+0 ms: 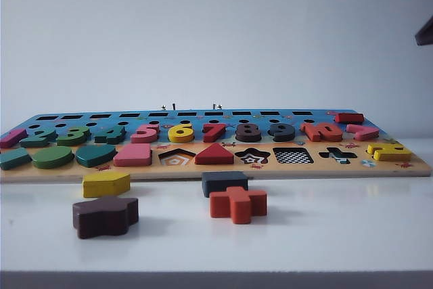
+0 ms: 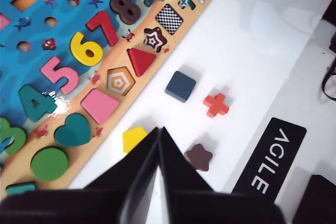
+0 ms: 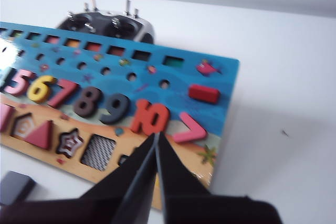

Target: Insert the cube into the slot.

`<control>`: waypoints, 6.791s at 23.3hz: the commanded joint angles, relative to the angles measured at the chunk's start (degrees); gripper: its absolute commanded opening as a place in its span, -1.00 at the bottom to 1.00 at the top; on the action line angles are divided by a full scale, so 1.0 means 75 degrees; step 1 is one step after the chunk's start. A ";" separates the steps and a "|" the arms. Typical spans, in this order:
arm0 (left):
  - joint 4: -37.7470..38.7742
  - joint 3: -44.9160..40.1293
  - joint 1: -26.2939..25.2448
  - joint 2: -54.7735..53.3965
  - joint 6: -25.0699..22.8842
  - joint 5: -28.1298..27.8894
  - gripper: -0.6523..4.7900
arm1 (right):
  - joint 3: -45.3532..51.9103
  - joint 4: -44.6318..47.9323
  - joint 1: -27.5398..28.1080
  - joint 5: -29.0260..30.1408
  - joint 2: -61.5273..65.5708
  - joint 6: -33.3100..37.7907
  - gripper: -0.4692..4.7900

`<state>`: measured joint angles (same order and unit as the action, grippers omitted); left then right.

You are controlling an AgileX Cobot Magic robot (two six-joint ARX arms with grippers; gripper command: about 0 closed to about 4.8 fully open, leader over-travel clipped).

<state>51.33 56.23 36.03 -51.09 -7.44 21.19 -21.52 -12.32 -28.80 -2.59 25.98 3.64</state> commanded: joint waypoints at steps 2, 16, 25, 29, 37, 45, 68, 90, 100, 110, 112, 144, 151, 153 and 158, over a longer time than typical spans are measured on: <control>0.0061 0.0114 0.0000 -0.0143 -0.0003 0.0192 -0.70 | -0.0676 -0.0326 -0.0356 -0.0029 0.0629 0.0052 -0.84; 0.0195 0.0460 -0.0009 -0.0533 0.0003 0.0210 -0.70 | -0.3346 -0.2722 -0.1457 0.1157 0.3153 0.0052 -0.15; 0.0557 0.1023 -0.0017 -0.0822 -0.0006 0.0207 -0.70 | -0.4124 -0.3582 -0.2553 0.1827 0.4482 -0.0816 0.63; 0.0551 0.1070 -0.0017 -0.0848 -0.0006 0.0207 -0.70 | -0.4182 -0.3826 -0.2745 0.2069 0.4946 -0.1052 1.00; 0.0568 0.1067 -0.0017 -0.0851 -0.0009 0.0204 -0.70 | -0.4179 -0.3596 -0.3095 0.1725 0.5458 -0.5152 0.86; 0.0510 0.1058 -0.0020 -0.0851 -0.0009 0.0204 -0.70 | -0.4179 -0.3162 -0.3095 0.1719 0.5963 -0.5348 0.61; 0.0507 0.1058 -0.0020 -0.0851 -0.0093 0.0178 -0.70 | -0.4220 -0.2078 -0.2911 0.1740 0.7026 -0.5473 0.47; 0.0504 0.1058 -0.0020 -0.0851 -0.0216 0.0172 -0.70 | -0.4232 -0.1990 -0.2725 0.1845 0.7565 -0.5578 0.24; 0.0504 0.1058 -0.0020 -0.0851 -0.0213 0.0175 -0.70 | -0.4229 -0.1967 -0.2725 0.2209 0.7778 -0.5578 0.24; 0.0446 0.1058 -0.0020 -0.0851 -0.0213 0.0175 -0.70 | -0.4229 -0.1970 -0.2681 0.2168 0.7959 -0.5616 0.24; 0.0393 0.1058 -0.0020 -0.0851 -0.0213 0.0178 -0.70 | -0.4229 -0.1973 -0.2681 0.2168 0.7970 -0.5636 0.24; 0.0163 0.1058 -0.0017 -0.0851 -0.0213 0.0175 -0.70 | -0.4762 -0.2369 -0.2678 0.1492 0.7309 -0.5645 -0.35; 0.0163 0.1058 -0.0017 -0.0851 -0.0216 0.0172 -0.70 | -0.4829 -0.2865 -0.2626 0.0673 0.6400 -0.5849 -0.35; 0.0157 0.1055 -0.0017 -0.0851 -0.0216 0.0172 -0.70 | -0.4829 -0.3075 -0.2500 0.0393 0.6216 -0.5919 -0.35; 0.0152 0.1052 -0.0017 -0.0851 -0.0242 0.0166 -0.70 | -0.4820 -0.3334 -0.2264 0.0134 0.6152 -0.6070 -0.35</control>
<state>53.39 63.90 35.88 -57.49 -8.88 22.35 -57.32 -36.99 -46.02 -1.26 72.44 -40.93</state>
